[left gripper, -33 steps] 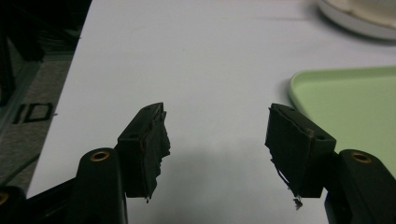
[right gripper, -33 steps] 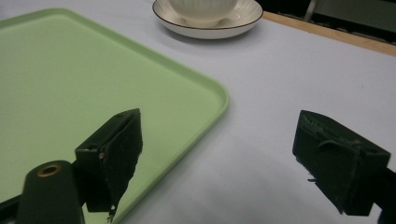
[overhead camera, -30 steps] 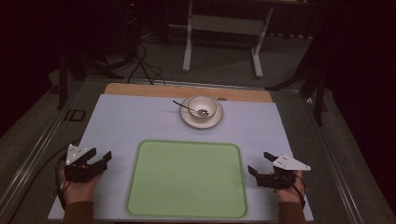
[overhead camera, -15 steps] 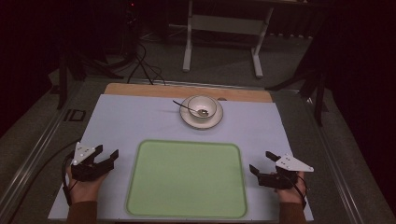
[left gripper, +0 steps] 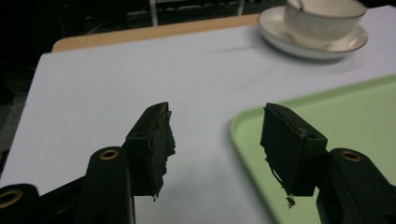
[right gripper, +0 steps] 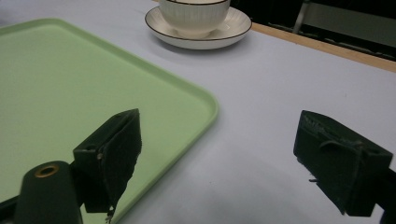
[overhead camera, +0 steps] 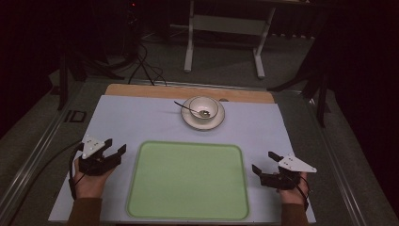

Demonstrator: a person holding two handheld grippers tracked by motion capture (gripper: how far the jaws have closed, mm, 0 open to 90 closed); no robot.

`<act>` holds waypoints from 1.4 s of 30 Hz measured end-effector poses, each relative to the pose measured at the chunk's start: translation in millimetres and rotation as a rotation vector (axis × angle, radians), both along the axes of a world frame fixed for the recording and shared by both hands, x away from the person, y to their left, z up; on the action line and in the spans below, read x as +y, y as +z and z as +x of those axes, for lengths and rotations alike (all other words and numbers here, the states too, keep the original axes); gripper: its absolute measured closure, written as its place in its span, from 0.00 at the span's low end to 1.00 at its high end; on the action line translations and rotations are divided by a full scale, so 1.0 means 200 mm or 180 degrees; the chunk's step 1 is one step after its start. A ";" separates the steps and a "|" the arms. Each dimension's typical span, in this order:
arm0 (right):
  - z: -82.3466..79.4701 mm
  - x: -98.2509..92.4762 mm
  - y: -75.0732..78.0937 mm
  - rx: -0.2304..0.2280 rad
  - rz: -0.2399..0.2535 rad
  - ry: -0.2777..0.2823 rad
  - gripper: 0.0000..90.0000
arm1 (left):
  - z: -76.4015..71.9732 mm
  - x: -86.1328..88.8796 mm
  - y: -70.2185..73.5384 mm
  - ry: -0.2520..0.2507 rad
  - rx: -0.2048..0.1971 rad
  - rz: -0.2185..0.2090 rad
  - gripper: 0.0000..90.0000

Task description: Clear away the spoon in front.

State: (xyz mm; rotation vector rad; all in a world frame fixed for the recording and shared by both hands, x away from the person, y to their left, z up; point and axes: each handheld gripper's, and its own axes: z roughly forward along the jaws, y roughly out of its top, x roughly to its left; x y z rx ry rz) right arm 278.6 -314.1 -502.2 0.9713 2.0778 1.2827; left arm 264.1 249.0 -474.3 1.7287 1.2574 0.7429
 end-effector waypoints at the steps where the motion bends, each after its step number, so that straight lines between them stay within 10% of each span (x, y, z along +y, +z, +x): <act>1: 0.00 0.00 0.00 0.0000 -0.0005 0.0001 0.16 | 0.01 -0.01 0.01 -0.0012 -0.0009 -0.0002 0.48; 12: 0.00 -0.01 0.00 0.0002 0.0025 0.0000 0.16 | 0.19 -0.14 0.13 -0.0156 -0.0059 0.0119 0.47; 32: 0.00 -0.02 0.01 -0.0010 0.0027 0.0030 0.16 | 0.48 -0.29 0.25 -0.0258 -0.0088 -0.0175 0.46; 42: 0.00 -0.01 0.01 0.0018 0.0007 0.0063 0.17 | 0.62 -0.40 0.23 -0.0421 -0.0066 -0.0022 0.47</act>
